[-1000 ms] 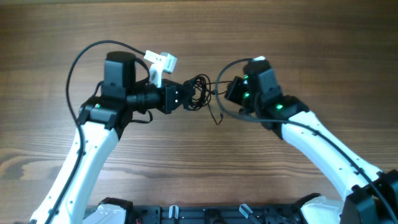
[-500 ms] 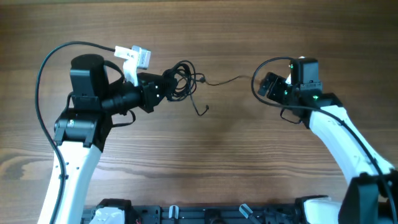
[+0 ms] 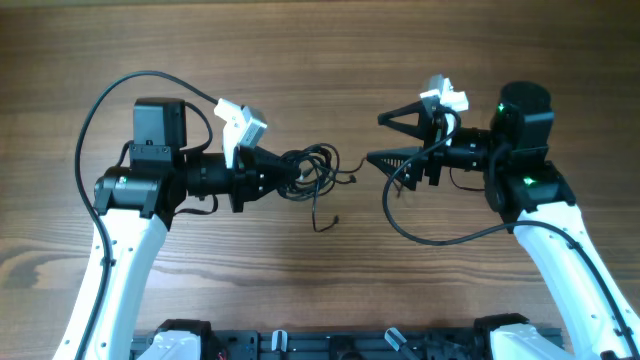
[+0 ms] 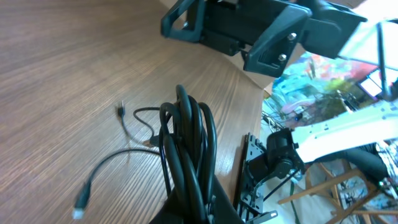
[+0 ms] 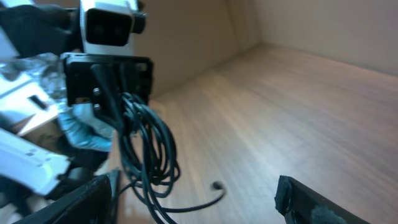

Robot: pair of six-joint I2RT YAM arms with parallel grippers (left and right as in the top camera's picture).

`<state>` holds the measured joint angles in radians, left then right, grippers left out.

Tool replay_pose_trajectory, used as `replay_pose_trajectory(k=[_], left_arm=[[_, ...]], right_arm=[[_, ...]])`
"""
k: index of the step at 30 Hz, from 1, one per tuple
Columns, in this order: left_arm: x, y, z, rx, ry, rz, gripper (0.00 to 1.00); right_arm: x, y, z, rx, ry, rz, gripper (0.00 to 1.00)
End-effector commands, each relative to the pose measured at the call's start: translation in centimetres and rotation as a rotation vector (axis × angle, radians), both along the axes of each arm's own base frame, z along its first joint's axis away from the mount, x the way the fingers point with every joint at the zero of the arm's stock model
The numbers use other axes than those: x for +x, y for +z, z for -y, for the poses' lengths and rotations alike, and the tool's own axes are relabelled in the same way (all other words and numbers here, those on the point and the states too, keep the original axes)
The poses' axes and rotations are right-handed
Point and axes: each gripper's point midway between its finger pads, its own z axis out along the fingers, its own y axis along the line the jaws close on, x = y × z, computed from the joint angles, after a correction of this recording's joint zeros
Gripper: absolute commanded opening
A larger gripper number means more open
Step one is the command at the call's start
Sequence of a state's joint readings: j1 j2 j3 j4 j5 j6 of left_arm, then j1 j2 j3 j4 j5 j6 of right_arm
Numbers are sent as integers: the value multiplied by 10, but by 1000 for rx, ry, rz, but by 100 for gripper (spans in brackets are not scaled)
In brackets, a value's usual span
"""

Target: Untangle cables

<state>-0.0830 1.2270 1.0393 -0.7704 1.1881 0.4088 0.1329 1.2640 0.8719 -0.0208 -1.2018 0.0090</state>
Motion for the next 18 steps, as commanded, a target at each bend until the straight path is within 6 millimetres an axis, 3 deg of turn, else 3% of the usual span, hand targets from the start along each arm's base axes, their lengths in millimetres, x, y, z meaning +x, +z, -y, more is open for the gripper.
replay_pose_trajectory(k=[1,3,5,7,10,12,18], left_arm=[[-7,16,4,-59,-64,75,4],[-12,24,6,-105,-95,72,4],[-14,25,7,-114,-101,71,4],[-14,25,7,-114,-101,69,4],[-15,24,7,-114,-101,57,4],[-17,24,10,-115,-113,54,4],[-28,22,23,-102,-167,53,4]], right_arm=[[-13,-4,-13,40,100,-108,93],[-19,-8,-27,32,138,-112,97],[-18,-21,-43,-3,131,-132,88],[-22,-22,-50,-2,149,-148,85],[-27,-10,-60,26,191,-94,85],[-28,-3,-65,41,201,-64,75],[-32,6,-69,67,221,-77,64]])
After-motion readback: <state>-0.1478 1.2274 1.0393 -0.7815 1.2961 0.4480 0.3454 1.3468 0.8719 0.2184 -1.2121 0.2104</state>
